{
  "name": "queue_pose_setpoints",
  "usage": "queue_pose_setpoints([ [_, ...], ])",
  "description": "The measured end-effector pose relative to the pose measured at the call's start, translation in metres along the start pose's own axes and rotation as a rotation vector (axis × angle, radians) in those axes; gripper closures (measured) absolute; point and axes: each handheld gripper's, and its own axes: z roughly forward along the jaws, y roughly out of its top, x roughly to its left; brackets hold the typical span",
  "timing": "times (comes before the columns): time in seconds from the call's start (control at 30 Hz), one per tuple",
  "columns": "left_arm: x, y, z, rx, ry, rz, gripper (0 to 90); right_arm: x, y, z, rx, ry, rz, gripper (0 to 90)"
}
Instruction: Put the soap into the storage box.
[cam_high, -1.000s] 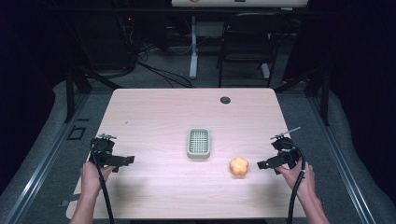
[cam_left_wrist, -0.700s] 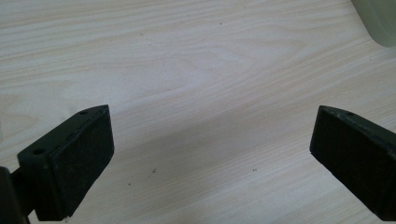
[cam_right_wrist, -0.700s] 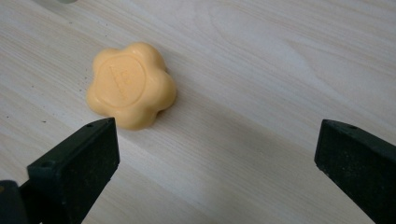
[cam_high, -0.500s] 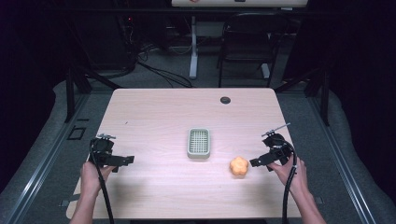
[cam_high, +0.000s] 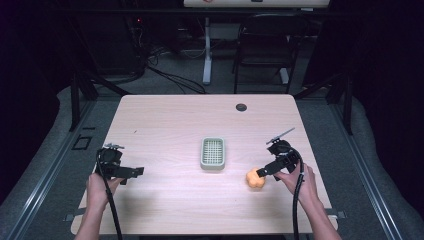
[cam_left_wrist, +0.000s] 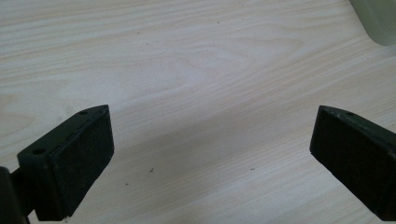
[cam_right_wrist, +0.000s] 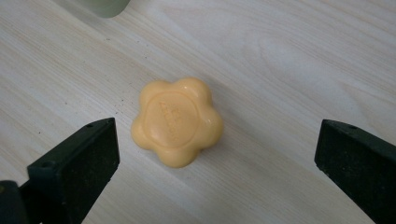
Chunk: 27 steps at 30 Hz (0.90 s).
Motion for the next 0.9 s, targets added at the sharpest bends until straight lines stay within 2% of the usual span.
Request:
queue_pose_setpoints([
  [0.2,0.0,0.0,0.0,0.004,-0.002,0.003,0.0,0.011,0.008,0.006,0.033,-0.011,-0.038,1.3],
  [0.53,-0.002,0.0,0.002,0.009,0.0,0.006,0.0,0.02,0.011,0.019,0.067,-0.018,-0.051,8.3],
  [0.57,-0.002,0.0,0.002,0.009,0.0,0.006,0.0,0.021,0.012,0.02,0.087,-0.02,-0.055,9.1],
  [0.67,-0.002,0.0,0.002,0.009,0.001,0.006,0.0,0.022,0.013,0.023,0.083,-0.013,-0.048,11.5],
  [0.73,-0.002,0.0,0.002,0.012,-0.001,0.007,0.0,0.023,0.013,0.027,0.081,-0.022,-0.055,12.9],
  [0.77,-0.002,0.0,0.002,0.011,0.0,0.008,0.0,0.025,0.015,0.029,0.099,-0.018,-0.061,13.5],
  [0.9,-0.001,0.0,0.002,0.017,0.0,0.015,0.0,0.028,0.017,0.034,0.094,-0.029,-0.07,16.3],
])
